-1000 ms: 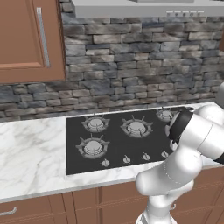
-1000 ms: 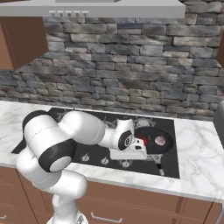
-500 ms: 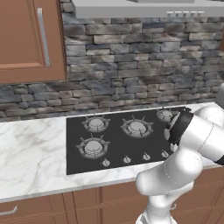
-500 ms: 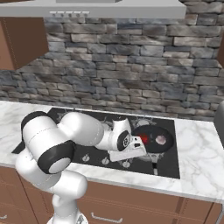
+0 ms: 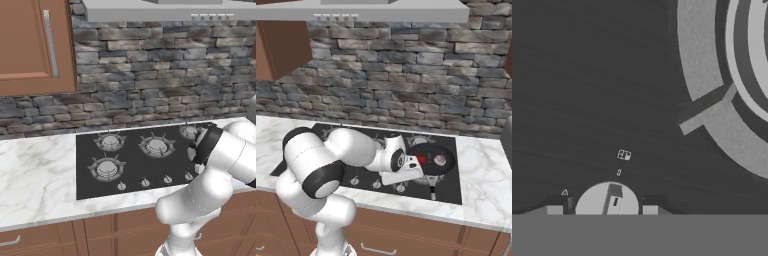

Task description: Put the garlic and tomato in the pan. Then turn on the front right burner and set the heat to medium.

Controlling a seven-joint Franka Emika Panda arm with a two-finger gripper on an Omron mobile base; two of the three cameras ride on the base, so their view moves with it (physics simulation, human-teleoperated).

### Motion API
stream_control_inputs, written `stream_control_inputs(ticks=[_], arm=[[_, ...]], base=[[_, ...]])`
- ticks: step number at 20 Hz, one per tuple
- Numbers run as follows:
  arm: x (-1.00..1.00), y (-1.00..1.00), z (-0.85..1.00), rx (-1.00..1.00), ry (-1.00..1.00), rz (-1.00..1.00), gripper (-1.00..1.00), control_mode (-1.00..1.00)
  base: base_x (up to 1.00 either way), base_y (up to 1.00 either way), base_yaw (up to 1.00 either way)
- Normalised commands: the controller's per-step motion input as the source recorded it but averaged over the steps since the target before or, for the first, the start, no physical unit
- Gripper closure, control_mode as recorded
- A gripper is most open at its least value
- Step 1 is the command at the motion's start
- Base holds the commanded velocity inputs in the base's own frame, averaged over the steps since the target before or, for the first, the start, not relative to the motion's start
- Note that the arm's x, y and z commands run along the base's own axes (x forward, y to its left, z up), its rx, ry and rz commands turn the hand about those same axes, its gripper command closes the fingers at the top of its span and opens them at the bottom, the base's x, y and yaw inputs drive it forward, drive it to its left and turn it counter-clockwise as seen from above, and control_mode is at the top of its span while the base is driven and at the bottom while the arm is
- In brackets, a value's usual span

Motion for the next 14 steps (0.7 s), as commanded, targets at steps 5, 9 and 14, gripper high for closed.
stream_control_inputs(ticks=[5, 9, 14], arm=[[-0.23, -0.10, -0.94, -0.16, -0.08, 0.73, 1.00, -1.00], [-0.31, -0.19, -1.00, -0.16, -0.10, 0.95, 1.00, -1.00], [-0.22, -0.05, -1.00, -0.18, -0.18, 0.97, 1.00, -1.00]], base=[[0.00, 0.00, 0.00], [0.00, 0.00, 0.00], [0.00, 0.00, 0.00]])
